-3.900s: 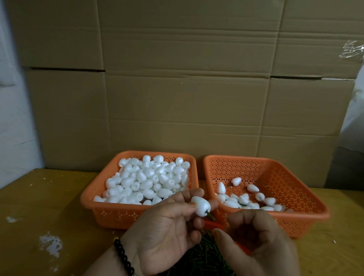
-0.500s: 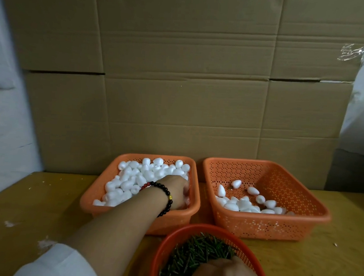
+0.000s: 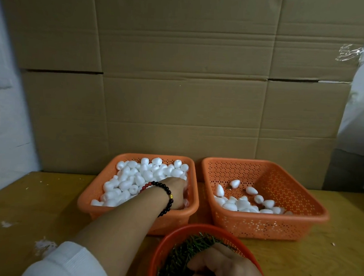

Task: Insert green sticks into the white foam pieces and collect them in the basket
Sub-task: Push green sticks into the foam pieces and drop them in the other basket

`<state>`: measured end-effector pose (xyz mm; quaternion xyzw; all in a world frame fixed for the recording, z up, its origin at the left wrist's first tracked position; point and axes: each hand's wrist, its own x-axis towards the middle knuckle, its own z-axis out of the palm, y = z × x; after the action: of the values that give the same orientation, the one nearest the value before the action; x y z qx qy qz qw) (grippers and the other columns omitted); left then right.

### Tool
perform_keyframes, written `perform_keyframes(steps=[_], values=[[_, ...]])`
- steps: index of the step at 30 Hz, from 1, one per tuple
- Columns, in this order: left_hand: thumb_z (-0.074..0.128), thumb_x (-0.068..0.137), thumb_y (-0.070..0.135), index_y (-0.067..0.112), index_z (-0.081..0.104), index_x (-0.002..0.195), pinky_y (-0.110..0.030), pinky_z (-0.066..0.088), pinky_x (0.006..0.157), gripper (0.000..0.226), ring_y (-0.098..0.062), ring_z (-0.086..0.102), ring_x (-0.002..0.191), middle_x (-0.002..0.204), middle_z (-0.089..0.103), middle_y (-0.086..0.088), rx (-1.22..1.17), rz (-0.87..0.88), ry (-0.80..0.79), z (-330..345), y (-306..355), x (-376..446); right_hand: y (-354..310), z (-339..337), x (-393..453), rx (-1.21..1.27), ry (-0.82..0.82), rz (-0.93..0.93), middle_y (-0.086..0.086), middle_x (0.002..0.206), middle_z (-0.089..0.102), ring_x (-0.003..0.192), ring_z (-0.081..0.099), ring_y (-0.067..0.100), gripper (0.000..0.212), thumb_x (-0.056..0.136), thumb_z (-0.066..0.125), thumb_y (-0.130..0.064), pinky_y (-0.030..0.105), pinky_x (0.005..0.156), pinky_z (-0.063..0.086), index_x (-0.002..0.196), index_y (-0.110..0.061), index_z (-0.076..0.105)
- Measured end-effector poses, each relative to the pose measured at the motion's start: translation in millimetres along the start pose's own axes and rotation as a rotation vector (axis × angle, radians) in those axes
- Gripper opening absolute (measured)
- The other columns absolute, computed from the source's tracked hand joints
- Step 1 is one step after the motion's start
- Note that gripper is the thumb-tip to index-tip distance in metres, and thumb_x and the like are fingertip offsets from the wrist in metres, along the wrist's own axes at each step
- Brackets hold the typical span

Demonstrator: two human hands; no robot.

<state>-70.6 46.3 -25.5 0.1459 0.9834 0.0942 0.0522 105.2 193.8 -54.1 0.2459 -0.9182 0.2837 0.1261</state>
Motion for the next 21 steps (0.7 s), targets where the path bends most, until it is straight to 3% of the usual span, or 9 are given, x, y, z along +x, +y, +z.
perform_keyframes(steps=[2, 4, 6, 8, 9, 11, 14, 21], values=[[0.061, 0.090, 0.028, 0.021, 0.064, 0.099, -0.030, 0.046, 0.090, 0.012, -0.018, 0.052, 0.107, 0.115, 0.061, -0.003, -0.019, 0.023, 0.083, -2, -4, -2, 1, 0, 1, 0.039, 0.013, 0.023, -0.030, 0.097, 0.054, 0.103, 0.045, -0.017, 0.031, 0.083, 0.061, -0.039, 0.002, 0.088, 0.034, 0.111, -0.047, 0.049], [0.063, 0.084, 0.033, 0.031, 0.057, 0.085, -0.035, 0.044, 0.097, 0.005, -0.017, 0.053, 0.106, 0.110, 0.060, 0.004, -0.101, 0.035, 0.178, -10, -6, -11, 4, 0, 2, 0.058, 0.046, 0.019, -0.031, 0.093, 0.055, 0.103, 0.046, -0.016, 0.045, 0.080, 0.065, -0.037, 0.005, 0.087, 0.038, 0.112, -0.053, 0.037], [0.062, 0.074, 0.038, 0.033, 0.056, 0.080, -0.043, 0.041, 0.101, 0.010, -0.012, 0.059, 0.099, 0.097, 0.063, 0.014, -0.283, 0.039, 0.221, -19, -7, -26, 5, 1, 3, 0.055, 0.067, 0.018, -0.032, 0.092, 0.056, 0.102, 0.048, -0.014, 0.046, 0.078, 0.067, -0.037, 0.006, 0.087, 0.039, 0.109, -0.056, 0.038], [0.066, 0.071, 0.033, 0.029, 0.061, 0.085, -0.033, 0.050, 0.091, 0.015, -0.008, 0.066, 0.082, 0.089, 0.066, 0.012, -0.567, 0.061, 0.220, -25, -3, -45, 6, 1, 3, 0.051, 0.090, 0.009, -0.034, 0.096, 0.054, 0.103, 0.048, -0.015, 0.045, 0.077, 0.068, -0.038, 0.005, 0.087, 0.038, 0.104, -0.058, 0.038], [0.070, 0.075, 0.025, 0.026, 0.063, 0.089, -0.024, 0.054, 0.078, 0.015, -0.006, 0.067, 0.072, 0.088, 0.068, 0.008, -0.713, 0.076, 0.212, -25, 1, -55, 6, 1, 3, 0.045, 0.095, -0.004, -0.036, 0.100, 0.053, 0.103, 0.048, -0.015, 0.045, 0.076, 0.068, -0.037, 0.005, 0.087, 0.038, 0.102, -0.058, 0.039], [0.071, 0.081, 0.008, 0.016, 0.065, 0.094, -0.017, 0.053, 0.061, 0.016, -0.008, 0.065, 0.062, 0.087, 0.068, -0.001, -0.966, 0.092, 0.212, -22, 8, -72, 6, 1, 4, 0.046, 0.097, -0.018, -0.037, 0.104, 0.051, 0.103, 0.049, -0.014, 0.042, 0.074, 0.069, -0.036, 0.004, 0.086, 0.038, 0.100, -0.057, 0.042], [0.066, 0.083, -0.005, 0.008, 0.065, 0.099, -0.029, 0.053, 0.066, 0.021, -0.020, 0.061, 0.069, 0.086, 0.068, -0.010, -1.264, 0.128, 0.217, -12, 12, -95, 6, 0, 4, 0.036, 0.120, -0.030, -0.034, 0.093, 0.056, 0.097, 0.053, -0.013, 0.035, 0.071, 0.069, -0.037, 0.003, 0.081, 0.039, 0.098, -0.051, 0.052], [0.065, 0.074, 0.000, -0.001, 0.064, 0.102, -0.029, 0.056, 0.062, 0.027, -0.021, 0.065, 0.072, 0.087, 0.067, -0.016, -1.755, 0.215, 0.114, 3, 15, -125, 6, 0, 3, 0.022, 0.185, -0.051, -0.034, 0.078, 0.057, 0.084, 0.057, -0.015, 0.033, 0.063, 0.073, -0.032, 0.001, 0.072, 0.043, 0.092, -0.042, 0.060]])
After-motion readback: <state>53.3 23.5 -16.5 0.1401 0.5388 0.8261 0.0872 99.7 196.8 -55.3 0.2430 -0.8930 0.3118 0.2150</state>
